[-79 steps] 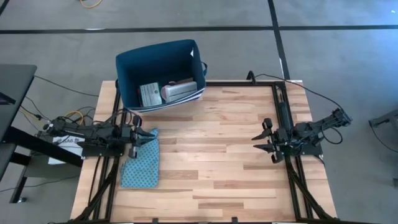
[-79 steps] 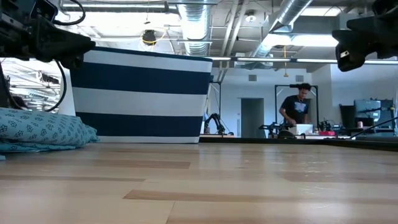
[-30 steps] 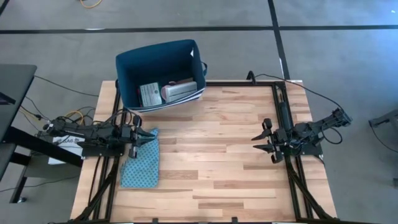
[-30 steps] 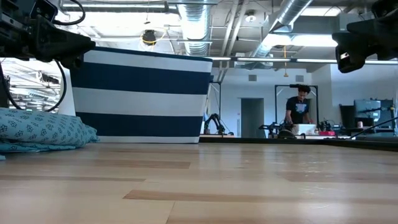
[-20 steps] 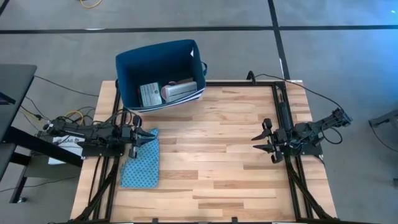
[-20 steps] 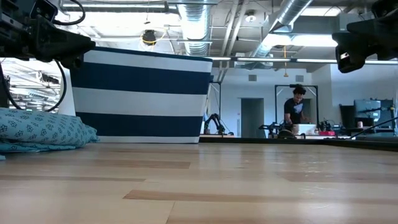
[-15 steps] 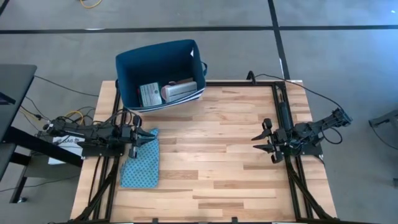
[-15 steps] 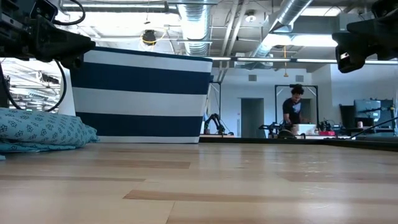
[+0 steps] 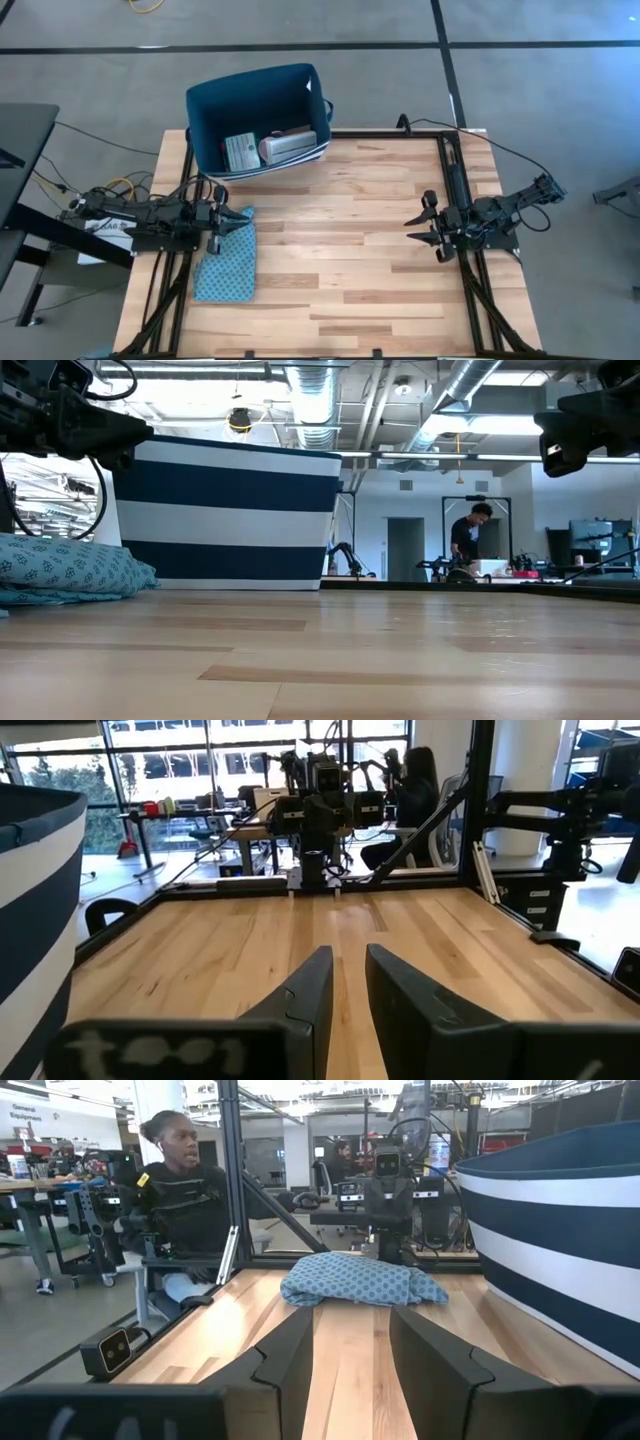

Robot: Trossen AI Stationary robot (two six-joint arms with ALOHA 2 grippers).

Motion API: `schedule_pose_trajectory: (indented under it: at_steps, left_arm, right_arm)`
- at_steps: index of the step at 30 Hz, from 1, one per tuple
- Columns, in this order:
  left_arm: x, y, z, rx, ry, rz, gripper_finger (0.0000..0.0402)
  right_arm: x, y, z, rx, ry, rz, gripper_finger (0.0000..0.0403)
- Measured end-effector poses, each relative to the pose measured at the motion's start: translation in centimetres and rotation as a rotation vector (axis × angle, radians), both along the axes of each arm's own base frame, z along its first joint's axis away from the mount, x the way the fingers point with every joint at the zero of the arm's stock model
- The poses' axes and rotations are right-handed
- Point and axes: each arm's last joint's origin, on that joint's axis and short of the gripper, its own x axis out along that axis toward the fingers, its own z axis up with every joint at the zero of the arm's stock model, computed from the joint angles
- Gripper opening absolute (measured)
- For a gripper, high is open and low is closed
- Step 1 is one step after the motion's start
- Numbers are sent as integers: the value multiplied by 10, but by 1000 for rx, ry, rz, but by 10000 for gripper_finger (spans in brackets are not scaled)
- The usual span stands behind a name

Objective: Pick & place medical supplies in basket/bin
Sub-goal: Return to Home Position

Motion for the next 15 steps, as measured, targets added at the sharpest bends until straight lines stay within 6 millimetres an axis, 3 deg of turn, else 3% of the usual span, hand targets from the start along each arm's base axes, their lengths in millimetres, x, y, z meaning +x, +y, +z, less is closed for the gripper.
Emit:
schedule_pose_trajectory:
  at_steps: [15]
  left_arm:
    - [0, 0, 0, 0, 0, 0, 55]
  right_arm:
    - [0, 0, 0, 0, -1, 0, 129]
